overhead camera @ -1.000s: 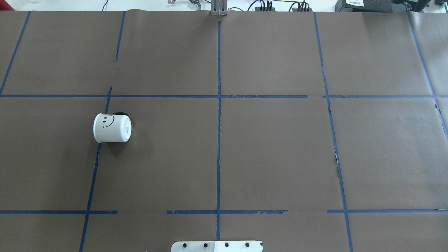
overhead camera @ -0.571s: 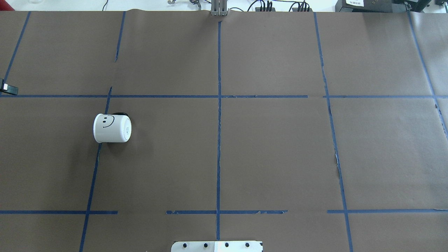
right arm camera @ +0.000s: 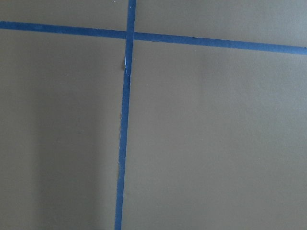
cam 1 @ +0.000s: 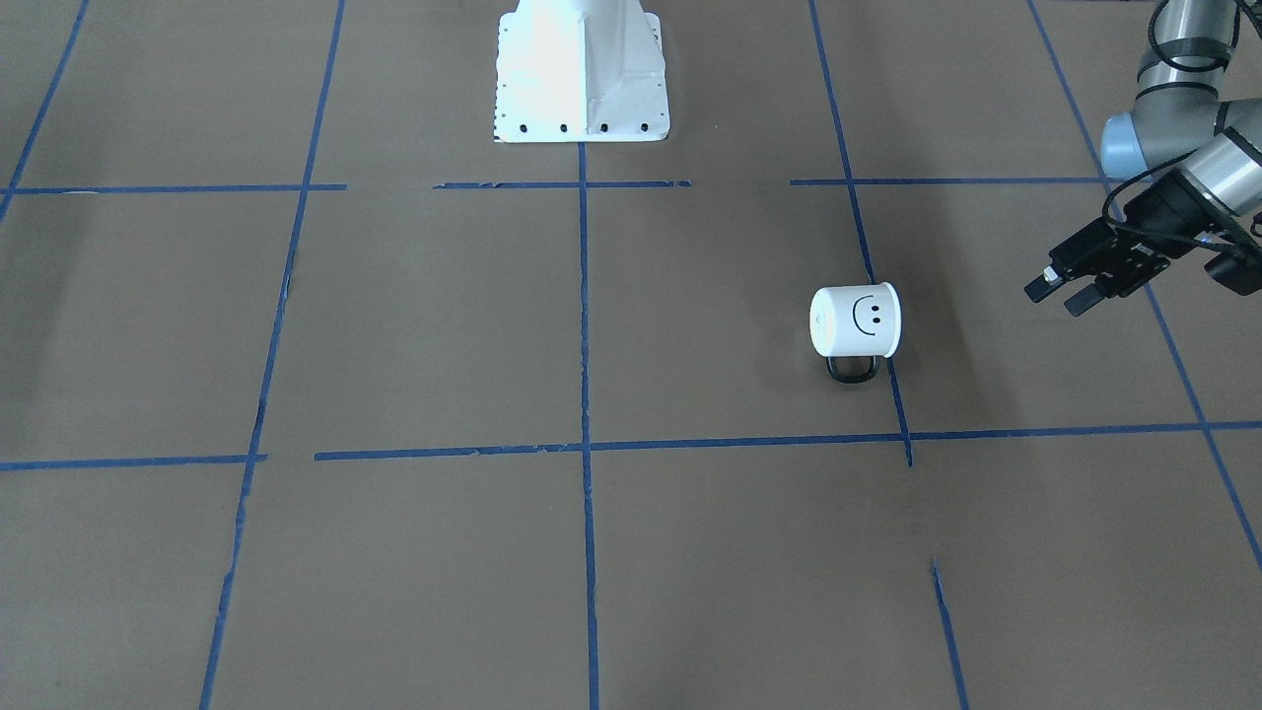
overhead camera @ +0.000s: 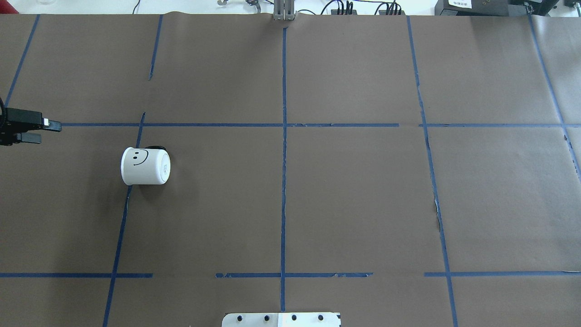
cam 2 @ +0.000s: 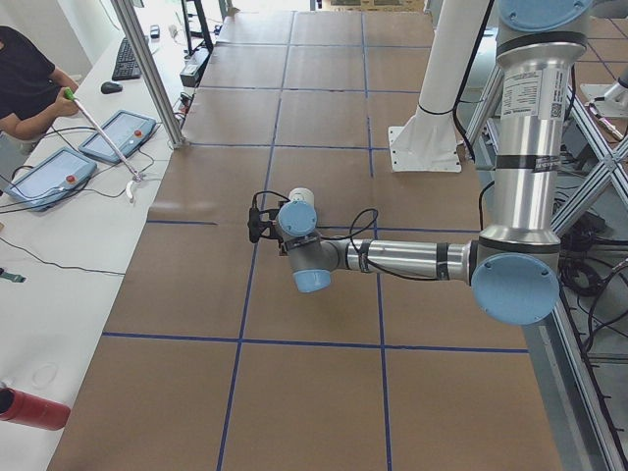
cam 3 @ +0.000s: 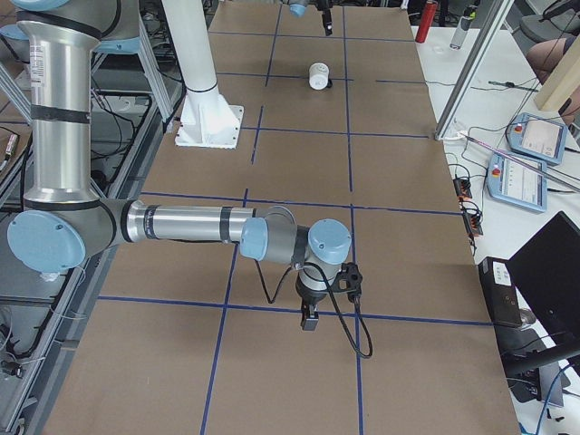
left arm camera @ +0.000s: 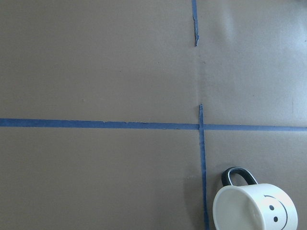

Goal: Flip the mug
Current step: 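Move the left gripper toward the open end of the sideways white mug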

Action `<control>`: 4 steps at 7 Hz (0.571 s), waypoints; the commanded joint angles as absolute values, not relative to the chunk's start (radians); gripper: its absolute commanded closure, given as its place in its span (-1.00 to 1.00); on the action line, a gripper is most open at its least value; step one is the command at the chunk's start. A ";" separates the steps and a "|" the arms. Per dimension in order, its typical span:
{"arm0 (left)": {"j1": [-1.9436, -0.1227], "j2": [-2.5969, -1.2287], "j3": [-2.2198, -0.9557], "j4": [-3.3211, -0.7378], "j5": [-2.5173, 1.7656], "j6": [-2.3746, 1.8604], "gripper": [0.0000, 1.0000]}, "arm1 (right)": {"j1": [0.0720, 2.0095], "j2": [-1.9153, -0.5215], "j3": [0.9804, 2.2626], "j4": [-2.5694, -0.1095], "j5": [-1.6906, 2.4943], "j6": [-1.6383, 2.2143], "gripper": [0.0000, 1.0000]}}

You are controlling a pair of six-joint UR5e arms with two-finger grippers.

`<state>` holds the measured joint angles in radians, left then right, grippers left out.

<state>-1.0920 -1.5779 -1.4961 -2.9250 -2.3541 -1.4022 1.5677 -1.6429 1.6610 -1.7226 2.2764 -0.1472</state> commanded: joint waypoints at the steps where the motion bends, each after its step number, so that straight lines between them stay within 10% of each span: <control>1: -0.987 -1.595 -1.474 -3.107 -2.198 -1.718 -1.00 | 1.568 -1.644 1.661 -1.723 2.276 -0.147 -1.00; 4: -0.837 -1.600 -1.439 -3.320 -1.911 -1.870 -1.00 | 1.568 -1.644 1.660 -1.723 2.276 -0.147 -1.00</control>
<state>-0.9183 -1.5966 -1.4513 -3.2347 -2.0627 -1.8295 1.5677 -1.6440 1.6606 -1.7227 2.2764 -0.1472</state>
